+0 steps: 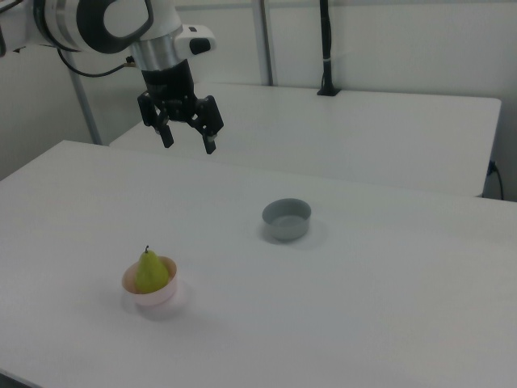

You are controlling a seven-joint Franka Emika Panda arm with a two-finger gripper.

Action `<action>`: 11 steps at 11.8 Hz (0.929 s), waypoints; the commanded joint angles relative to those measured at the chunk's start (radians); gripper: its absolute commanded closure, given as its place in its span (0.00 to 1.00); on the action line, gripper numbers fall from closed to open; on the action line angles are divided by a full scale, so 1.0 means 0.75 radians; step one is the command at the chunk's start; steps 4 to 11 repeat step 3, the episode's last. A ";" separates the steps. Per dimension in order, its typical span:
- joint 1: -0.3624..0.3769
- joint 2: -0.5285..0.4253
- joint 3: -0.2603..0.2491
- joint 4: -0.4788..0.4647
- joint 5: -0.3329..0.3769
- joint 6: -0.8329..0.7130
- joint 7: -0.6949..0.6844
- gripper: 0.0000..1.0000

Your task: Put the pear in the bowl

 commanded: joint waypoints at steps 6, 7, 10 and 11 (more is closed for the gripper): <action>0.036 0.015 -0.025 0.020 -0.002 0.002 0.010 0.00; 0.036 0.015 -0.025 0.020 -0.002 0.002 0.010 0.00; 0.036 0.015 -0.025 0.020 -0.002 0.002 0.010 0.00; 0.036 0.015 -0.025 0.020 -0.002 0.002 0.010 0.00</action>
